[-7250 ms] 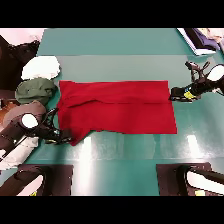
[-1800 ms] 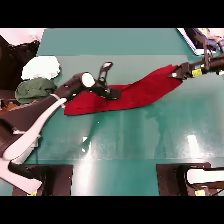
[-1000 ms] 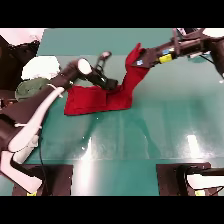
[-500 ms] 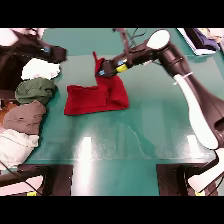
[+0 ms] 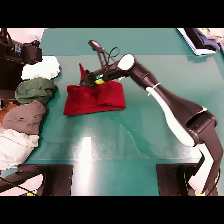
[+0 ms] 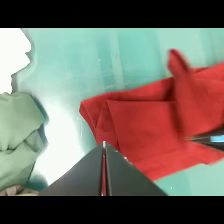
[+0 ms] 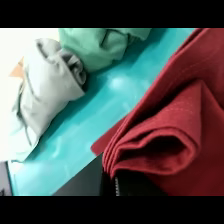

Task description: Fold the shirts.

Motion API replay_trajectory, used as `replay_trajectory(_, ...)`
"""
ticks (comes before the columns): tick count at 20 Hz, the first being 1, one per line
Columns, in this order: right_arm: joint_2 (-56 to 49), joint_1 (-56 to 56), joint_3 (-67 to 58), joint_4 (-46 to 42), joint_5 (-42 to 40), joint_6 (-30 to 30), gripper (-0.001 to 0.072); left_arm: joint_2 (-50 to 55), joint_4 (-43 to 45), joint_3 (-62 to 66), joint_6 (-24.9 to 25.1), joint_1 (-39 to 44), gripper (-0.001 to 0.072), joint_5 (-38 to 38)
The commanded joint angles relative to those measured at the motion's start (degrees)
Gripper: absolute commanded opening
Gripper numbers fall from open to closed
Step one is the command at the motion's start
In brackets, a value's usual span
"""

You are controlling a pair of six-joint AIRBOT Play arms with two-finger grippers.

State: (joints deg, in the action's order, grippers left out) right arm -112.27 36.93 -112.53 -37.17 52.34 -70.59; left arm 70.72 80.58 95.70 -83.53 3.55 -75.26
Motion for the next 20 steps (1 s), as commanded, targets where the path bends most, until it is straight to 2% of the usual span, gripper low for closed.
replay_trajectory(1, -2.95, 4.96, -0.09, 4.04, -7.91, 5.88, 0.0328, -0.26, 0.22, 0.07, -0.07, -0.26, 0.0024, -2.36)
replay_trajectory(2, -3.56, 6.34, -0.09, 7.48, -8.24, 9.22, 0.0461, -0.26, 0.20, 0.07, -0.09, -0.24, 0.0023, -2.40)
replay_trajectory(3, -3.67, 7.32, -0.09, 9.20, -8.20, 11.76, 0.0532, -0.26, 0.20, 0.07, -0.09, -0.26, 0.0023, -2.43)
replay_trajectory(4, -3.19, 7.65, -0.09, 8.52, -7.17, 12.68, 0.0559, -0.26, 0.20, 0.07, -0.09, -0.24, 0.0024, -2.64)
replay_trajectory(6, -1.09, 5.84, -0.02, 3.56, -2.51, 11.96, 0.0558, -0.26, 0.22, 0.07, -0.07, -0.26, 0.0024, -3.76)
replay_trajectory(9, 2.86, -2.05, 1.60, -5.77, 9.73, 7.30, 0.0557, -0.26, 0.22, 0.04, -0.04, -0.26, 0.0023, -5.22)
replay_trajectory(11, 6.40, -9.57, 7.06, -8.55, 16.22, 5.44, 0.0556, -0.26, 0.22, 0.04, -0.04, -0.24, 0.0024, -5.27)
replay_trajectory(13, 10.05, -16.81, 15.02, -9.81, 18.21, 1.90, 0.0556, -0.24, 0.20, -0.07, -0.04, -0.24, 0.0024, -5.11)
replay_trajectory(16, 12.92, -25.57, 25.97, -7.82, 15.45, -0.55, 0.0559, -0.24, 0.00, -0.31, -0.07, -0.24, 0.0023, -4.39)
replay_trajectory(18, 12.35, -28.79, 30.71, -1.40, 14.43, -0.52, 0.0657, -0.24, -0.24, -0.31, -0.07, -0.24, 0.0023, -4.00)
replay_trajectory(20, 10.05, -29.44, 32.65, 3.28, 14.51, -0.46, 0.0657, -0.24, -0.39, -0.31, -0.07, -0.24, 0.0024, -3.78)
